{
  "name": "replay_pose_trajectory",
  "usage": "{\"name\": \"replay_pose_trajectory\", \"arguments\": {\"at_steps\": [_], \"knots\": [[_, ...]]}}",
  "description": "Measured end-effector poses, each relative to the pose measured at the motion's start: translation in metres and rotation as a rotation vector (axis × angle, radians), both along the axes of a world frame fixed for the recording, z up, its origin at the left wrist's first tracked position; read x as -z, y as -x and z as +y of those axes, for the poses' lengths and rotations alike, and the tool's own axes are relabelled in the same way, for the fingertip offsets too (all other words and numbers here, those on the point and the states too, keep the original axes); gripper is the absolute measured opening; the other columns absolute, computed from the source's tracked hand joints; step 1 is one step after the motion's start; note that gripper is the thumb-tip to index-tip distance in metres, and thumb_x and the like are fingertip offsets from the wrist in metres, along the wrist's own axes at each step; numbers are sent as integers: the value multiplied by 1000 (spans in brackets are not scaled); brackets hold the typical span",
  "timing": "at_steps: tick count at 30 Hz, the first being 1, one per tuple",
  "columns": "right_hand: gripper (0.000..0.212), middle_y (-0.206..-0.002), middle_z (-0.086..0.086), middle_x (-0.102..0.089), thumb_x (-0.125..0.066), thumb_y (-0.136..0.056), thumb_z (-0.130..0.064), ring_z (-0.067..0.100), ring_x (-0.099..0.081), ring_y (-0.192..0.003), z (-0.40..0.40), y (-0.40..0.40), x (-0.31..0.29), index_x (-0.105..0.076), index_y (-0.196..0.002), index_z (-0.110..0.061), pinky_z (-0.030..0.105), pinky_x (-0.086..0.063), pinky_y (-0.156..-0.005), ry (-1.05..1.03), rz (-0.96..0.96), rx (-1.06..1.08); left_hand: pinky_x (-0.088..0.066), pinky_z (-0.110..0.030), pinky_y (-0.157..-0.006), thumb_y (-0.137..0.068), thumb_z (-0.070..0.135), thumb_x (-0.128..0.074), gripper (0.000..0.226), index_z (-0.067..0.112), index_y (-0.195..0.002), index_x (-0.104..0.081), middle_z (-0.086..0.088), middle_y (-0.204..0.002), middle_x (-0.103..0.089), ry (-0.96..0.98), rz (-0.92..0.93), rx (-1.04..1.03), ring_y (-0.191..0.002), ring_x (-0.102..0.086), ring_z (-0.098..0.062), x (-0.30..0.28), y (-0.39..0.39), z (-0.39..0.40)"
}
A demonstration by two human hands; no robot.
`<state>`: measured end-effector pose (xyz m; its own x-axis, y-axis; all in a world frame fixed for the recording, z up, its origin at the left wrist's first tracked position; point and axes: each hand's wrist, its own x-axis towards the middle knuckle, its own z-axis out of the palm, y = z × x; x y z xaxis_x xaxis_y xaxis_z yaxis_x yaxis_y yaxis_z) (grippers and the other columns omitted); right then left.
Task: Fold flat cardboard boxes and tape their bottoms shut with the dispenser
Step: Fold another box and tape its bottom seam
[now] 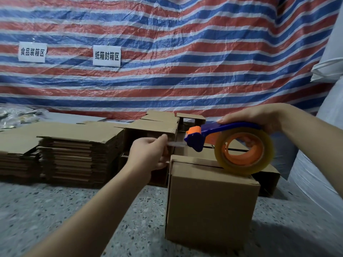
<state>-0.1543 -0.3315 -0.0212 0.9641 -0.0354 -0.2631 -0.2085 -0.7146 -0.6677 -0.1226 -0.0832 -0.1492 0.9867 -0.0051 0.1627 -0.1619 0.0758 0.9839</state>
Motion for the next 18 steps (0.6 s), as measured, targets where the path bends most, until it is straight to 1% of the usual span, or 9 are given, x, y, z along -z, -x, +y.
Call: {"name": "replay_pose_trajectory", "arguments": {"at_steps": [2, 4, 7, 10, 14, 18], "knots": [[80, -73, 8, -71, -80, -45, -60, 14, -64, -51, 4, -3, -1, -68, -108, -11, 26, -53, -48, 39, 4, 7, -41, -22, -43, -95, 32, -62, 37, 10, -65, -64, -2, -58, -53, -94, -10, 15, -41, -46, -9, 14, 1, 8], [85, -77, 8, -73, -80, -44, -62, 14, -65, -54, 10, -5, -2, -67, -112, -12, 26, -54, -50, 84, 19, -1, -40, -22, -44, -94, 35, -62, 38, 12, -63, -64, 1, -57, -55, -134, 0, -15, -40, -46, -7, 24, 2, 11], [88, -83, 9, -73, -81, -43, -64, 14, -64, -56, 18, -9, -4, -67, -113, -12, 26, -53, -52, 133, 34, -22, -40, -22, -44, -93, 34, -62, 38, 13, -62, -64, 6, -51, -56, -101, 28, -29, -39, -46, -5, 35, 4, 12], [82, -82, 9, -73, -82, -43, -63, 14, -63, -56, 23, -11, -6, -71, -107, -13, 25, -53, -52, 157, 40, -27, -39, -21, -43, -94, 34, -62, 38, 14, -62, -65, 8, -49, -56, -59, 59, -16, -39, -47, -5, 46, 8, 10], [81, -83, 9, -72, -82, -44, -63, 14, -62, -56, 27, -13, -6, -72, -106, -12, 26, -53, -52, 180, 49, -19, -36, -23, -44, -96, 33, -61, 41, 14, -59, -61, 6, -50, -53, -36, 72, -14, -40, -43, -6, 53, 10, 7], [81, -82, 9, -72, -80, -46, -63, 14, -63, -55, 30, -13, -6, -71, -108, -11, 25, -53, -51, 207, 55, -14, -31, -21, -41, -96, 32, -60, 40, 14, -60, -59, 7, -48, -50, -28, 77, -5, -40, -38, -7, 55, 9, 8]]}}
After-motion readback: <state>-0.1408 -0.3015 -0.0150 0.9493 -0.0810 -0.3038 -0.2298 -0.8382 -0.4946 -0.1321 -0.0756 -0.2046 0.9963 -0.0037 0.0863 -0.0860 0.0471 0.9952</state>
